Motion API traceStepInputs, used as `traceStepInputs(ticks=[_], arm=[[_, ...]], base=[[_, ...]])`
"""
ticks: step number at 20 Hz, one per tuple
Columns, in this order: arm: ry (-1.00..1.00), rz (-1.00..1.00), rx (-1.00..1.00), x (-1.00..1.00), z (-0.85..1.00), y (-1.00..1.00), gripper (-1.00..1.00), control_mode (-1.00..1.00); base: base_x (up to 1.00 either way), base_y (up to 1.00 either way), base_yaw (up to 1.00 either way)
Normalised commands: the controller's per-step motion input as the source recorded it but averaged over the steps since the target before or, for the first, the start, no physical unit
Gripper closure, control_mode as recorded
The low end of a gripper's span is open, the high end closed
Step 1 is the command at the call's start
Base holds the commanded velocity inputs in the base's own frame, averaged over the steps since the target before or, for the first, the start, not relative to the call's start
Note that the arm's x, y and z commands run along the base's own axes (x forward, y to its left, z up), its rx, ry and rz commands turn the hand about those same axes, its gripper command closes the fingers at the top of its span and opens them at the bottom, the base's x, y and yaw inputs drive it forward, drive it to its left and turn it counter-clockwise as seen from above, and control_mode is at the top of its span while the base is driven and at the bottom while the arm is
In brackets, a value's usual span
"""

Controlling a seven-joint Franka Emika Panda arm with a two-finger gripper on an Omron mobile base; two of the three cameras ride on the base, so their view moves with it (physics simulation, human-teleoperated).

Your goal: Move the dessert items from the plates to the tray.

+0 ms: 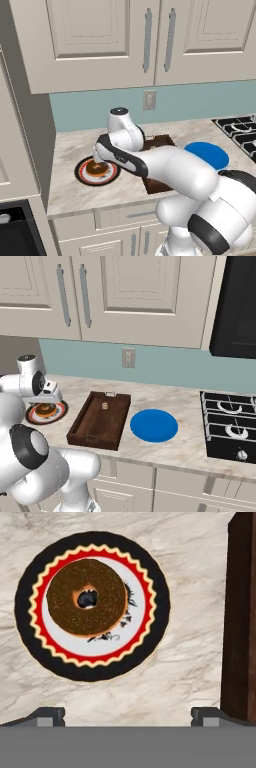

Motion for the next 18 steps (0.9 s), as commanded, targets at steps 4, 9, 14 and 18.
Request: traceStepInputs(ticks=[4,9,14,18], arm=[[0.00,0.00,0.00,0.12,-0.07,0.04,-1.00,-1.00],[0.00,0.00,0.00,0.27,-0.09,0.00,-1.00,-1.00],[0.00,0.00,0.00,0.34,-0.07,0.02,-1.00,-1.00],[0.00,0.00,0.00,0.16,-0.11,0.08,-1.00,-1.00]], base=[[0.00,0.00,0.00],[0.00,0.00,0.00],[0.00,0.00,0.00],[0.00,0.00,0.00]])
